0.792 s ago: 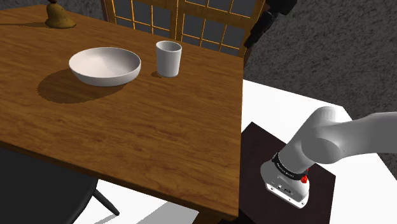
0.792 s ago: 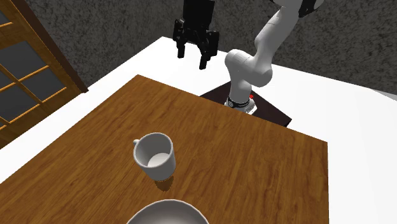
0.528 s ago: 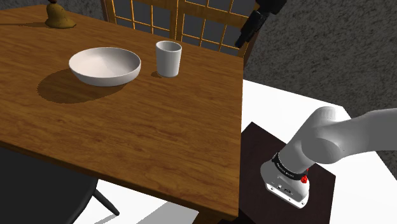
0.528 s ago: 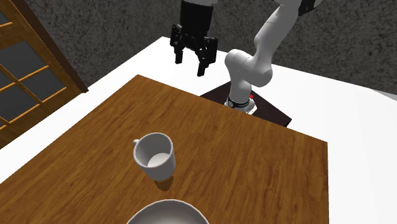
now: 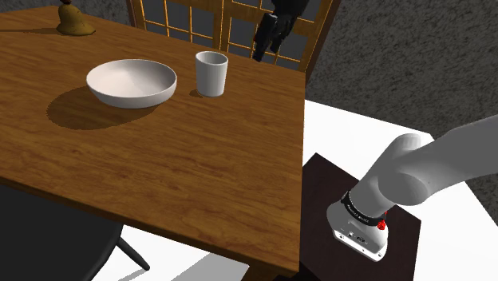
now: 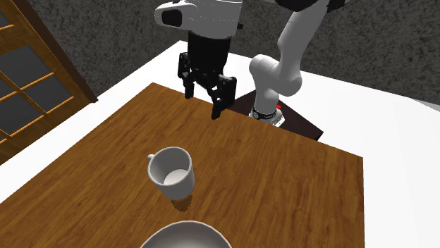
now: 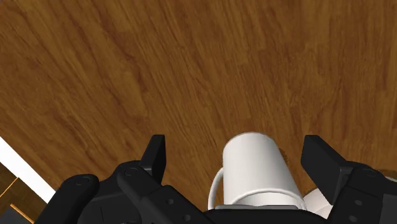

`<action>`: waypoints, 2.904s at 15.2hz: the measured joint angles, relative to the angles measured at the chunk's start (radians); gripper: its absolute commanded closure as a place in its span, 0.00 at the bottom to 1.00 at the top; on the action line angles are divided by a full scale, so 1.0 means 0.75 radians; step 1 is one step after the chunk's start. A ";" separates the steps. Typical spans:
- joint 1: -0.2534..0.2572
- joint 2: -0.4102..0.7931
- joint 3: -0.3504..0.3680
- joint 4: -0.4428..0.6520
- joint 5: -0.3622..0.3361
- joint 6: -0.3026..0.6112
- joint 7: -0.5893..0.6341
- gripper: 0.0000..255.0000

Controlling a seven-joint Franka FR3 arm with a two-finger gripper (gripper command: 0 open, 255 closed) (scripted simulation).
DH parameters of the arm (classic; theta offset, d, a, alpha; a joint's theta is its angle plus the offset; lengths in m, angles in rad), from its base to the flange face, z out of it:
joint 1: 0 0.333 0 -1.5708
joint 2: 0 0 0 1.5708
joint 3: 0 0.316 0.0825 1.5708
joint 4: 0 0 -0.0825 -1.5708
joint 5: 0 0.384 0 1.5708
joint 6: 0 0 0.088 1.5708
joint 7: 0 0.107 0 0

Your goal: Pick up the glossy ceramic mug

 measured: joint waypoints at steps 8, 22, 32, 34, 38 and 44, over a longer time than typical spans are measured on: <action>-0.006 0.455 0.189 0.388 -0.157 -0.007 0.235 0.00; 0.032 0.703 0.260 0.482 -0.290 0.079 0.384 1.00; 0.033 0.702 0.261 0.489 -0.290 0.072 0.383 1.00; 0.034 0.705 0.262 0.520 -0.290 0.043 0.382 1.00; 0.036 0.715 0.263 0.602 -0.293 -0.030 0.376 1.00; 0.045 0.749 0.269 0.750 -0.306 -0.147 0.374 1.00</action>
